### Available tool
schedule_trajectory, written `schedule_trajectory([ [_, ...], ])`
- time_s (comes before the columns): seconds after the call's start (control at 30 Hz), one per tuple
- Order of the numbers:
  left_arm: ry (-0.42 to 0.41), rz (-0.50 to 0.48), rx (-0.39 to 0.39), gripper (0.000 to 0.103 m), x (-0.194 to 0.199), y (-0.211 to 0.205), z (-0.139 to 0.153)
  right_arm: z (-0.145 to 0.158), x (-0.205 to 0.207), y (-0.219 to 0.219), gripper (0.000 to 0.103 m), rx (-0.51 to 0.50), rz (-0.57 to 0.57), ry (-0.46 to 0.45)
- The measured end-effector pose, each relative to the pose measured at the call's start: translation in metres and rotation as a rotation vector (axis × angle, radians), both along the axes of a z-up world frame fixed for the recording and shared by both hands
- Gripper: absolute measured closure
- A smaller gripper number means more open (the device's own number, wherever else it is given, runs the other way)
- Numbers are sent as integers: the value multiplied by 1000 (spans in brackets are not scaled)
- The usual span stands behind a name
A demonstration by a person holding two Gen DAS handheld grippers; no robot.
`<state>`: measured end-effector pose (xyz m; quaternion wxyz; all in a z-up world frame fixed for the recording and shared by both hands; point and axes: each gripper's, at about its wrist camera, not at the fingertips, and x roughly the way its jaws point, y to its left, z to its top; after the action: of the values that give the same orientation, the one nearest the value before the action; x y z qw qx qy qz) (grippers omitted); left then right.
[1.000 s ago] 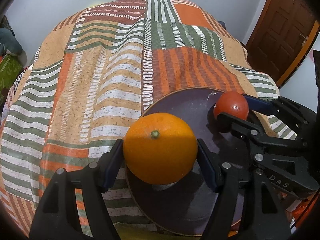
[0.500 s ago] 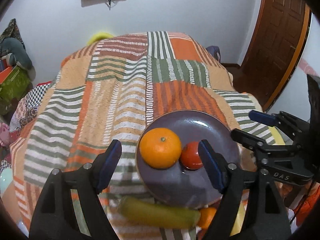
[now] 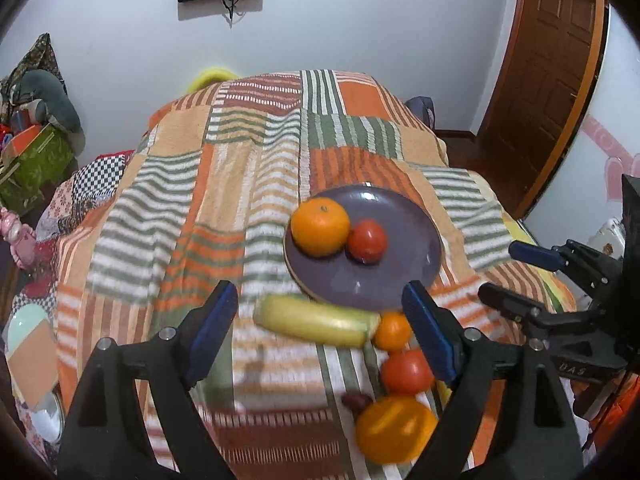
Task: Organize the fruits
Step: 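Grasp the pale green zucchini with the right tool while the left tool grasps another large orange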
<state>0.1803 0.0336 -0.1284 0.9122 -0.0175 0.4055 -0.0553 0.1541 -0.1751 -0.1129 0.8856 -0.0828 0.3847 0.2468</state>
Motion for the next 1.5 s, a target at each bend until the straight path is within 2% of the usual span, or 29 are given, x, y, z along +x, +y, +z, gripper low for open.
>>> schedule_trajectory([
  [0.3, 81, -29, -31, 15, -41, -13, -27, -29, -43, 4, 41, 3, 37, 83],
  [0.37, 106, -35, -49, 15, -45, -15, -36, -35, -49, 5, 46, 2, 40, 103],
  [0.47, 141, -41, -59, 15, -50, -19, -48, -49, -50, 9, 54, -9, 55, 160],
  [0.63, 153, -29, -37, 15, -59, -20, -57, -57, -50, 15, 54, 13, 60, 195],
  [0.8, 177, -15, -68, 15, -67, -15, -65, -76, -49, 24, 56, -18, 59, 234],
  [0.97, 189, -30, -66, 15, -70, -19, -68, -71, -52, 17, 61, -6, 62, 217],
  [1.2, 207, -65, -66, 15, -68, -32, -74, -64, -63, -5, 68, -39, 97, 209],
  [1.5, 244, -77, -60, 15, -55, -47, -91, -60, -70, -14, 68, -65, 129, 232],
])
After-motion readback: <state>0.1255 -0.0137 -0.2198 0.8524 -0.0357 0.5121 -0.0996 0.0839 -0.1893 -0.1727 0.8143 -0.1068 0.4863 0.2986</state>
